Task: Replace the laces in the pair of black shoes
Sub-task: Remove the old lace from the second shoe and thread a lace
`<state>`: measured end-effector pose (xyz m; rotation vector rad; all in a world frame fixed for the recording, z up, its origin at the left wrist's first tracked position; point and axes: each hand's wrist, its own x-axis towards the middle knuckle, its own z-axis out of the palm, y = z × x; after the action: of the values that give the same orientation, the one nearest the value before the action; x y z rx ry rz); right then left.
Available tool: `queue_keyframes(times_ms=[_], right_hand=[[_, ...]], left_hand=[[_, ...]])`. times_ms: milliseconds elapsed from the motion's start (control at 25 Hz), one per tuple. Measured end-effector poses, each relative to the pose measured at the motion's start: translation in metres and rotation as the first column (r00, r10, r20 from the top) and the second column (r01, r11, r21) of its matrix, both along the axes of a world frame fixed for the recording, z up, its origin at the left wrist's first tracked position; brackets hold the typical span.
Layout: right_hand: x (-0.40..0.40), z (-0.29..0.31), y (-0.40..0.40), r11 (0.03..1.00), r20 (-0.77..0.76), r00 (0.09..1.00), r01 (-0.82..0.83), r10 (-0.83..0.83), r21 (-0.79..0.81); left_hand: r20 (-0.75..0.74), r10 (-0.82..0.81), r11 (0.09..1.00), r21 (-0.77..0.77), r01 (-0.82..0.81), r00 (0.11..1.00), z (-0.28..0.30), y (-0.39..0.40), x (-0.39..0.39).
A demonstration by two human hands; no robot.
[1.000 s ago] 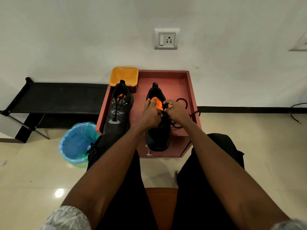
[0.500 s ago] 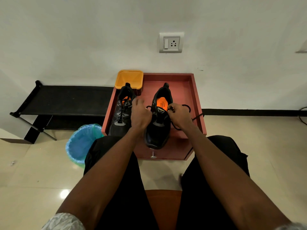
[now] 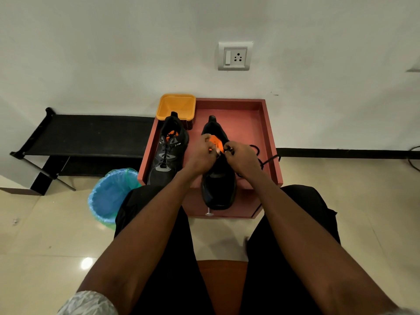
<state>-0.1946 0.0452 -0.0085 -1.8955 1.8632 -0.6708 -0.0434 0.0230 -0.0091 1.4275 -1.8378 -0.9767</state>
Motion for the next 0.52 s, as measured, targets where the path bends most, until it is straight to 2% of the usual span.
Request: queue_keyframes(times_ms=[40,80,120,160,200,240,280,320,400,440,520], right_hand=[[-0.001,0.000,0.000,1.000,-0.007,1.000,0.018,-0.018,-0.006],[-0.003,0.001,0.000,0.999,-0.008,0.999,0.041,-0.041,-0.012],[-0.004,0.001,0.000,0.998,-0.004,0.998,0.062,-0.062,-0.016],[-0.006,0.001,0.000,0.997,-0.004,0.997,0.072,-0.072,-0.018],[-0.006,0.001,0.001,0.997,-0.011,0.997,0.071,-0.071,-0.021],[-0.006,0.001,0.001,0.998,-0.022,0.998,0.063,-0.064,-0.023],[-0.005,0.001,0.001,0.998,-0.024,0.998,0.058,-0.058,-0.025],[-0.004,0.001,0.001,0.998,-0.022,0.998,0.054,-0.055,-0.028],[-0.004,0.001,0.000,0.998,-0.025,0.998,0.055,-0.056,-0.030],[-0.004,0.001,0.000,0.998,-0.022,0.998,0.059,-0.060,-0.027],[-0.005,0.001,-0.002,0.998,0.002,0.998,0.057,-0.057,-0.023]], left_hand=[[-0.204,0.186,0.981,0.102,-0.168,0.961,0.009,-0.003,0.004],[-0.382,0.405,0.912,0.232,-0.338,0.831,0.019,-0.006,0.010],[-0.485,0.597,0.802,0.349,-0.484,0.639,0.025,-0.009,0.020],[-0.489,0.717,0.692,0.415,-0.590,0.497,0.029,-0.010,0.028],[-0.411,0.781,0.618,0.397,-0.678,0.471,0.032,-0.009,0.033],[-0.285,0.798,0.600,0.300,-0.742,0.531,0.032,-0.006,0.035],[-0.154,0.763,0.647,0.151,-0.748,0.628,0.029,-0.003,0.032],[-0.047,0.675,0.737,-0.014,-0.676,0.737,0.025,0.001,0.027],[0.165,0.393,0.905,-0.242,-0.349,0.905,0.018,0.004,0.011],[0.302,0.237,0.948,-0.282,-0.151,0.923,0.013,0.005,0.004],[0.518,-0.008,0.970,-0.203,0.132,0.855,0.001,0.006,-0.008]])
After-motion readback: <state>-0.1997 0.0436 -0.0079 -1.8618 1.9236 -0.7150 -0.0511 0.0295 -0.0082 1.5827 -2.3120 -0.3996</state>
